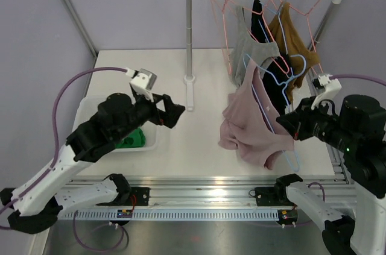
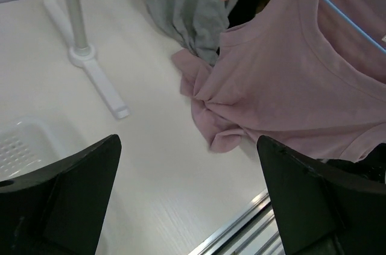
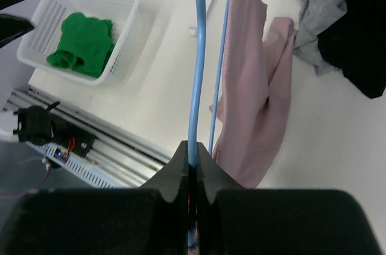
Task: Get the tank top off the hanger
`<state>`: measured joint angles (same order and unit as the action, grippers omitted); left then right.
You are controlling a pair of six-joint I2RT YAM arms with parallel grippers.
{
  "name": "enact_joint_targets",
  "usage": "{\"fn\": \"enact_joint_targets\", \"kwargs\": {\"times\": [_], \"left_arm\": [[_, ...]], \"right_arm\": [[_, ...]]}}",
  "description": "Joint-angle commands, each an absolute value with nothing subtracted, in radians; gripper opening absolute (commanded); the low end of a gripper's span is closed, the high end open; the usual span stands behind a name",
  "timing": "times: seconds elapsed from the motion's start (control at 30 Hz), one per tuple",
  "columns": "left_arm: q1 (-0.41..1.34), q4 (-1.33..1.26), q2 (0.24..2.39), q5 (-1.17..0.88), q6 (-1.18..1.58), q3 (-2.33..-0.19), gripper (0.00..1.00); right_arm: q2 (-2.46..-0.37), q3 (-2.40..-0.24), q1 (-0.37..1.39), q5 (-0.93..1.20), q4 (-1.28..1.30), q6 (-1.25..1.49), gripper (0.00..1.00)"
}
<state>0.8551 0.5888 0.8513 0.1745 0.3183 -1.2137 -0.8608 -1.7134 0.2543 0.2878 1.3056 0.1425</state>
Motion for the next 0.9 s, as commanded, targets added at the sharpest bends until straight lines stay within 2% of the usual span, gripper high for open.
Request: {"fn": "enact_joint_targets", "kwargs": {"times": [0.0, 0.1, 0.2, 0.37, 0.43, 0.47, 0.63, 0.67, 0.73, 0.83, 0.87], "left_arm": [[1.070, 0.399, 0.936, 0.354, 0.286, -1.281, 0.99], [1.230, 0.309, 1.047, 0.457, 0.195, -1.347, 0.99], [1.304, 0.233, 1.159, 0.508, 0.105, -1.408, 0.99], [1.307, 0.193, 1.301, 0.531, 0.057, -1.505, 0.98], [1.305, 0.183, 1.354, 0.552, 0.035, -1.546, 0.95], [1.305, 0.187, 1.370, 0.561, 0.029, -1.560, 0.86], [1.304, 0.166, 1.411, 0.615, 0.008, -1.553, 0.75], [1.296, 0.155, 1.413, 0.617, 0.009, -1.546, 0.66], [1.276, 0.156, 1.417, 0.609, 0.018, -1.536, 0.62], [1.253, 0.155, 1.417, 0.586, 0.034, -1.522, 0.46], [1.241, 0.156, 1.419, 0.584, 0.038, -1.520, 0.35]], "right_arm": [[-0.812, -1.707, 0.252, 0.379, 1.335, 0.143, 0.00], [-0.778, -1.689, 0.253, 0.445, 1.335, 0.146, 0.00], [-0.758, -1.664, 0.253, 0.508, 1.328, 0.156, 0.00], [-0.718, -1.649, 0.259, 0.586, 1.313, 0.166, 0.00], [-0.712, -1.649, 0.267, 0.592, 1.313, 0.166, 0.00], [-0.709, -1.654, 0.275, 0.585, 1.316, 0.167, 0.00], [-0.706, -1.660, 0.287, 0.597, 1.316, 0.170, 0.00], [-0.704, -1.661, 0.287, 0.598, 1.313, 0.169, 0.00], [-0.706, -1.664, 0.287, 0.600, 1.313, 0.169, 0.00], [-0.704, -1.667, 0.287, 0.633, 1.307, 0.172, 0.00], [-0.703, -1.669, 0.287, 0.637, 1.305, 0.170, 0.00]]}}
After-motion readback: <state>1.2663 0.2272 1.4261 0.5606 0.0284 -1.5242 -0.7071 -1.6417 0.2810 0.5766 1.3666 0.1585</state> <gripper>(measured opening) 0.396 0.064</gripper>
